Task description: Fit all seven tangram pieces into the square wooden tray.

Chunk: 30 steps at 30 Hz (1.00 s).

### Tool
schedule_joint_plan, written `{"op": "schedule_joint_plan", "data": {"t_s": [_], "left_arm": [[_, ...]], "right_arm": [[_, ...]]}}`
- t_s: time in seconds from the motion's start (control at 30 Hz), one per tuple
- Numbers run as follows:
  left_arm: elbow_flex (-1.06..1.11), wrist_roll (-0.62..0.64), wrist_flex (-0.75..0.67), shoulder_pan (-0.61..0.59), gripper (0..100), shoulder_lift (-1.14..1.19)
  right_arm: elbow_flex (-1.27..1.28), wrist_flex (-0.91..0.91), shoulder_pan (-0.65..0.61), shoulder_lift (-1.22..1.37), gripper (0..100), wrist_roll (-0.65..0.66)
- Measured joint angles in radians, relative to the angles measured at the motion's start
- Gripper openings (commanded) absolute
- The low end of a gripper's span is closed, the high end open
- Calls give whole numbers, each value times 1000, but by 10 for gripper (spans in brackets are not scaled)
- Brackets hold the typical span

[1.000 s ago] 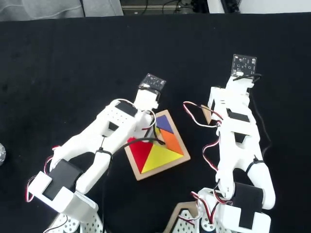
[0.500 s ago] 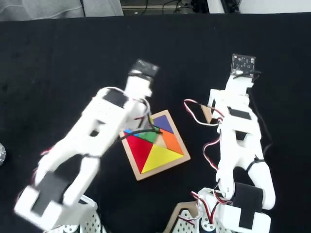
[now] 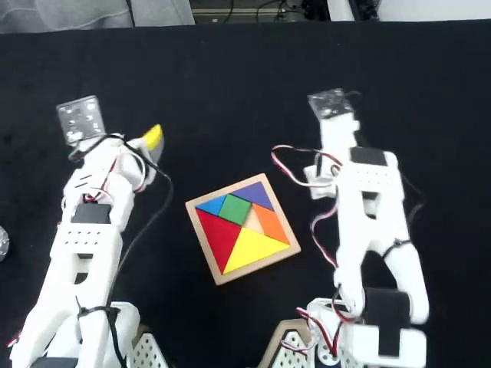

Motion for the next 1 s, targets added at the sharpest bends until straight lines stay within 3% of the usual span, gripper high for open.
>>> {"op": "schedule_joint_plan", "data": {"t_s": [0.17,0.37,0.6,0.8,1.0], "left_arm": [[35,75,-31,-83,248,41],[35,78,-106,-92,218,175],[-46,86,-74,-92,210,287],[-64,86,-48,-92,210,292],[-64,86,-48,-92,210,292]], "right_arm": [[-210,117,-18,204,86,0],[-391,121,-18,489,86,-3],[-428,98,58,500,90,2],[-427,71,58,500,214,25],[-425,68,58,500,223,31]]}}
